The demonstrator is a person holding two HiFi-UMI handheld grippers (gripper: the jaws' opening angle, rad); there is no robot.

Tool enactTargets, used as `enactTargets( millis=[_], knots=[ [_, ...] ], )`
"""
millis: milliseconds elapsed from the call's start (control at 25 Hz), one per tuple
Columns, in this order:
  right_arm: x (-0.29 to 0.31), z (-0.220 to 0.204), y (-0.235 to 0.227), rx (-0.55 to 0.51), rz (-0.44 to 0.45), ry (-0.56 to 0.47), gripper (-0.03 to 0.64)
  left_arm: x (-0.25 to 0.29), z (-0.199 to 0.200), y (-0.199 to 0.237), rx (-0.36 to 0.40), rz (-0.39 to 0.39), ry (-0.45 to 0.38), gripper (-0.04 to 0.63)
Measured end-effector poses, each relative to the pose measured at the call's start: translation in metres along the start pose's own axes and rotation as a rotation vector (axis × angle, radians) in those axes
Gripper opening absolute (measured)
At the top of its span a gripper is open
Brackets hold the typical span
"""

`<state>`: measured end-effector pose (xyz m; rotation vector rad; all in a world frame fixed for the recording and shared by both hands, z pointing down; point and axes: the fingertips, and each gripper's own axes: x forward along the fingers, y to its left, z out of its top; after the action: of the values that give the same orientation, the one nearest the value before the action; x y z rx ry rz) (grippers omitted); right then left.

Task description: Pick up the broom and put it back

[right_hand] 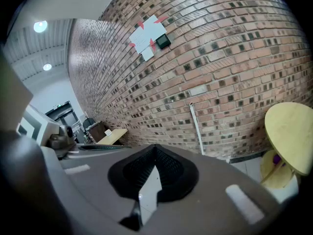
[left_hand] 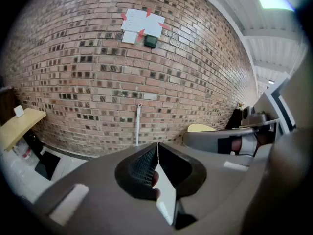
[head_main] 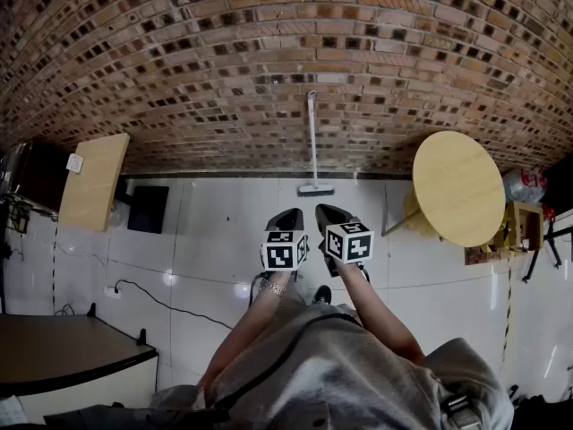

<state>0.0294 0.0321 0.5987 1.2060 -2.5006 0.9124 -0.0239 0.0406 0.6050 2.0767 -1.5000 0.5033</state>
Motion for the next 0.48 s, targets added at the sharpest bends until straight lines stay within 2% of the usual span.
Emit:
enactTargets(
  millis=[200,480],
  knots=[
    [0.04,0.015,-0.019,0.003,-0.021,0.016,0.0,0.036,0.027,0.025,-0.013,0.0,0.004,0.005],
    [0.126,0.079,-0.033,-0.038,-0.053,0.015,0.0,0.103,0.095,0.087,-0.024,-0.046,-0.021,0.005]
  ],
)
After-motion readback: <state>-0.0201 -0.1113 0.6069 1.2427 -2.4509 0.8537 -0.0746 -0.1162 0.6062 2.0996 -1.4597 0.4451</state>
